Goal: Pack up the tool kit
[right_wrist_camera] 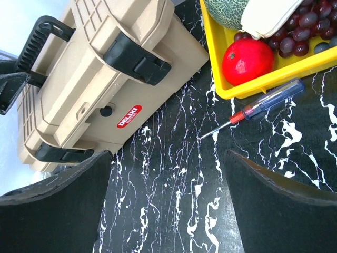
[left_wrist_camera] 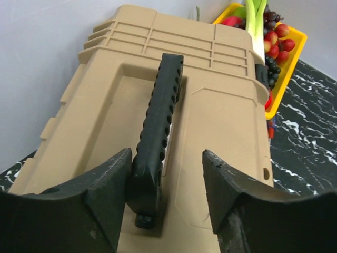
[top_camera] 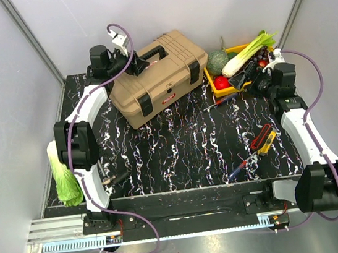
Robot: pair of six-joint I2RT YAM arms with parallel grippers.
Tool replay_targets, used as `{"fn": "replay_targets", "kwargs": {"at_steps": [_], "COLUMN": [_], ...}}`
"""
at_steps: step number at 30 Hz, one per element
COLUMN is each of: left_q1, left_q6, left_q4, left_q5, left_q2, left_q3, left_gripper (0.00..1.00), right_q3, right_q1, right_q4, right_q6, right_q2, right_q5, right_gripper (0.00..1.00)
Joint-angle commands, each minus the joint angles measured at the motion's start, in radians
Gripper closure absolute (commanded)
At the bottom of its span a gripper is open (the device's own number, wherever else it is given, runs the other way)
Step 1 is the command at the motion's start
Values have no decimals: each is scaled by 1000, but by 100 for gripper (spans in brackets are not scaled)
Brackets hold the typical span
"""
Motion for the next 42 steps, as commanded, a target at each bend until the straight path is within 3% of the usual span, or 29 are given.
{"fn": "replay_targets", "kwargs": {"at_steps": [1, 3, 9, 12, 17, 22, 31, 35, 36, 39, 42], "left_q1": [-5, -5, -7, -7, -13, -37, -44, -64, -71, -73, -71], "left_q6": [53, 63, 74, 56, -139, -252, -453, -498, -501, -471, -415], "left_q4": [-17, -24, -52, -85, -161, -165, -276, -337, -343, -343, -362], "left_q5": [-26, -37, -78, -142, -267, -395, -803, -929, -917, -819, -793], "left_q2": [15, 20, 14, -9, -86, -213, -459, -497, -499, -497, -505], "left_q3": [49, 57, 75, 87, 78, -75, -354, -385, -383, -374, -344], "left_gripper": [50, 59, 100, 100, 100, 100, 100, 100, 97, 37, 1], "right_q3": [50, 44, 7, 7, 19, 25, -10, -18, -19, -24, -33], "right_q1": [2, 2, 4, 4, 47, 157, 315, 352, 357, 380, 399], "right_q4": [13, 13, 28, 28, 29, 66, 215, 255, 258, 275, 299], "right_q6": [6, 11, 23, 28, 29, 43, 140, 167, 178, 198, 223], "right_q2": [5, 2, -28, -23, 1, 55, 161, 189, 195, 207, 212], "right_q5": [-13, -5, 4, 4, 32, 52, 35, 32, 30, 15, 6], "right_gripper": [8, 9, 9, 9, 9, 9, 8, 8, 7, 3, 0]}}
